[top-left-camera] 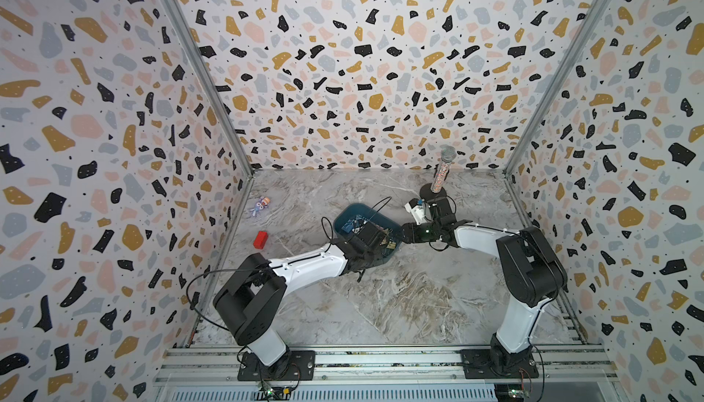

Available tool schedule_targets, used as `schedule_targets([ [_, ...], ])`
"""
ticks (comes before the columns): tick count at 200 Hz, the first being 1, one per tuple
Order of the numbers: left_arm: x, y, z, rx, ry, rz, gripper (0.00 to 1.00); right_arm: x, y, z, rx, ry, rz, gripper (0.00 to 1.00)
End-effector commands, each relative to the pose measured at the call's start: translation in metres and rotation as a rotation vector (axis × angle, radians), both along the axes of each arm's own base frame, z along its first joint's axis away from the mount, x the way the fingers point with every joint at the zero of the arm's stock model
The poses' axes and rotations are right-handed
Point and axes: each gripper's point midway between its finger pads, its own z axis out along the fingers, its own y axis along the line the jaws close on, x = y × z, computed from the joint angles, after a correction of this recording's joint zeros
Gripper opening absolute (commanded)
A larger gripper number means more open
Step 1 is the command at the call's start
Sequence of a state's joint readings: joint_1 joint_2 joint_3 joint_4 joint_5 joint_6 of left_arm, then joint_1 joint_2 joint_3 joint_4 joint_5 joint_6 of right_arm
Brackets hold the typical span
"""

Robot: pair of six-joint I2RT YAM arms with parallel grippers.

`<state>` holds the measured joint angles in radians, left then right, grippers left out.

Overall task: Take out the binder clips from the storage box
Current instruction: Adjust the storage box at the center of the board.

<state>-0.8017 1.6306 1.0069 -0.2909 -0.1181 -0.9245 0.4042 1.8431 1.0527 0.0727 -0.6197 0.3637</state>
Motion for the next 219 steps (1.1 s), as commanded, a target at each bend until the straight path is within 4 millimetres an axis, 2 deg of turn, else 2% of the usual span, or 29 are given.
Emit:
schedule_targets([
  [1, 0.001, -0.015, 0.003, -0.004, -0.009, -0.037, 0.33, 0.009, 0.009, 0.017, 0.013, -0.041, 0.039, 0.50],
  [33, 0.001, -0.023, 0.007, -0.014, -0.018, -0.056, 0.34, 0.016, 0.013, 0.020, 0.006, -0.045, 0.062, 0.48],
  [51, 0.003, -0.020, 0.014, -0.001, -0.045, -0.055, 0.37, 0.018, 0.014, 0.020, -0.002, -0.047, 0.069, 0.48],
  [64, 0.007, -0.009, 0.025, 0.030, -0.090, -0.032, 0.39, 0.019, 0.014, 0.019, -0.009, -0.051, 0.071, 0.48],
  [93, 0.025, 0.024, 0.064, 0.125, -0.206, -0.001, 0.48, 0.019, 0.013, 0.015, -0.027, -0.033, 0.077, 0.48],
  [110, 0.040, 0.050, 0.075, 0.154, -0.218, 0.041, 0.53, 0.021, 0.015, 0.016, -0.027, -0.032, 0.083, 0.48],
  [130, 0.057, 0.086, 0.074, 0.179, -0.189, 0.106, 0.56, 0.022, 0.016, 0.017, -0.023, -0.032, 0.087, 0.48],
  [158, 0.079, 0.130, 0.059, 0.209, -0.131, 0.184, 0.56, 0.021, 0.016, 0.018, -0.018, -0.031, 0.093, 0.47],
  [183, 0.095, 0.141, 0.048, 0.205, -0.087, 0.174, 0.56, 0.021, 0.016, 0.018, -0.021, -0.029, 0.096, 0.46],
  [219, 0.113, 0.138, 0.038, 0.238, -0.060, 0.133, 0.56, 0.020, 0.017, 0.017, -0.024, -0.024, 0.102, 0.45],
])
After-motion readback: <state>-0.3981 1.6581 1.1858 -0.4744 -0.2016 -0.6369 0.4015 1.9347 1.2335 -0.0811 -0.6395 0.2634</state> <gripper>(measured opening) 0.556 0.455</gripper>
